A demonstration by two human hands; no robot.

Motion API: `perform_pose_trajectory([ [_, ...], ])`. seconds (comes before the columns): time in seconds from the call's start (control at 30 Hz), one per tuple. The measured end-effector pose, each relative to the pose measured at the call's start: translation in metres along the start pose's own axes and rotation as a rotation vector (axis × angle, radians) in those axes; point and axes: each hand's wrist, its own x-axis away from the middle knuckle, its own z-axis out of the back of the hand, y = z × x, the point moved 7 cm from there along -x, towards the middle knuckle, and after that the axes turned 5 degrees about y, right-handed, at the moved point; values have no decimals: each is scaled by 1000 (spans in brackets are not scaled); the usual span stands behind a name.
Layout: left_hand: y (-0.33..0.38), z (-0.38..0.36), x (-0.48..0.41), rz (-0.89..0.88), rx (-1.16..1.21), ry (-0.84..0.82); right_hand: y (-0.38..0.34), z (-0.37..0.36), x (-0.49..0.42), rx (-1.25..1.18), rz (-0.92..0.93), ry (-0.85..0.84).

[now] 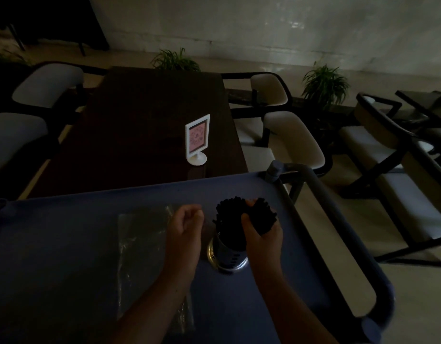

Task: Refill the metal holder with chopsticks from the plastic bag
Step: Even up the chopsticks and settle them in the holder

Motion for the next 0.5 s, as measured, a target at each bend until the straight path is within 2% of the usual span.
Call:
perform_pose_trajectory([
  [0.2,2,-18,-1,-22,-62,-149,-11,-2,3,132,168,-37],
  [0.3,2,-28,-1,-58,-93,-208,-9,-2,4,144,160,-84],
  [0.4,-3,-35,2,-26,-81,-277,-11,3,5,101,174,-74],
  [0.5,-10,-40,6,14,-67,-347,-25,6,3,159,292,-54],
])
